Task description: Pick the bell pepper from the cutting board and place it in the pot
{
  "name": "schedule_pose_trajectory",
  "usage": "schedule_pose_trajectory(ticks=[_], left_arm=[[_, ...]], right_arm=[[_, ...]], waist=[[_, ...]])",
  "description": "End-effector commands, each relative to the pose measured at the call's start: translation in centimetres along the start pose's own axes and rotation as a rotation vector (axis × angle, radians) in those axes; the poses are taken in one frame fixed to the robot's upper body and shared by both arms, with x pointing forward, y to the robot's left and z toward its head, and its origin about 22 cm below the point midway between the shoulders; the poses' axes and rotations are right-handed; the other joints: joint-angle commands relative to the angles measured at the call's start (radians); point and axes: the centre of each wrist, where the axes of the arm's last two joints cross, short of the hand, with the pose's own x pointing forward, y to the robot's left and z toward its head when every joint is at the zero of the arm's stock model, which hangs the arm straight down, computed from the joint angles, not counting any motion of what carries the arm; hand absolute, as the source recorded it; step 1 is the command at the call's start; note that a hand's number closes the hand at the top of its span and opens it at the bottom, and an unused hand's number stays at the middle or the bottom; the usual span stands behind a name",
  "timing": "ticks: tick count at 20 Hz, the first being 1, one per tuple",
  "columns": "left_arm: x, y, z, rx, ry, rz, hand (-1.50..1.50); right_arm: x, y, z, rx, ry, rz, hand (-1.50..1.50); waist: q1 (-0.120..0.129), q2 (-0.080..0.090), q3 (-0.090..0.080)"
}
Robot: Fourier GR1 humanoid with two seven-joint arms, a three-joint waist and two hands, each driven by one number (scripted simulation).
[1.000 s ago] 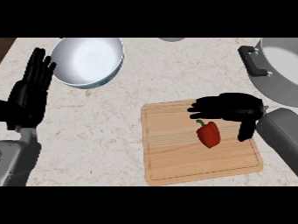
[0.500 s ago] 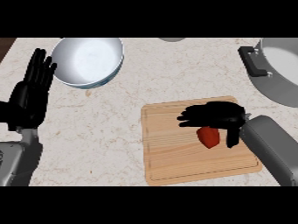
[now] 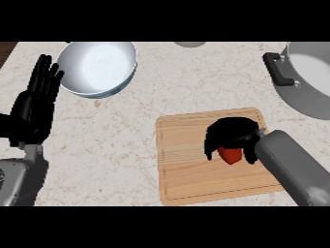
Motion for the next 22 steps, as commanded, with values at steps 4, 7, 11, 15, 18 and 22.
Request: schedule_pose_trajectory(ticks=[4,7,11,15,18,22], left_arm=[[0.8,0.7,-0.4,-0.010,-0.004,-0.001,0.00],[-0.5,1.9,0.4,0.006,0.008,-0.011,0.00],[0.5,0.0,-0.6,0.011,-0.007,-0.013,0.00],[1.0,0.9,-0.7,-0.022,-0.027,-0.008,0.00],[0.8,0.6,-0.3,-0.008,-0.025,0.007,0.00],[0.9,0.8,-0.3,-0.008,-0.033,-0.003,0.00]], right_arm=[[1.6,2.3,-2.8,-0.030,-0.108,0.014,1.50],[1.9,2.9,-1.0,-0.066,-0.102,0.013,1.50],[1.8,0.8,1.6,-0.183,-0.056,0.099,1.50],[-0.2,-2.5,0.4,-0.366,0.253,0.014,1.50],[-2.3,-3.9,4.9,-0.483,0.666,-0.068,1.50],[-3.4,-5.6,7.7,-0.643,0.977,-0.124,1.50]], waist=[[0.001,0.010,0.012],[-0.002,0.009,0.012],[-0.014,0.008,0.012],[0.010,0.019,0.013],[-0.001,0.030,0.011],[0.008,0.040,0.008]])
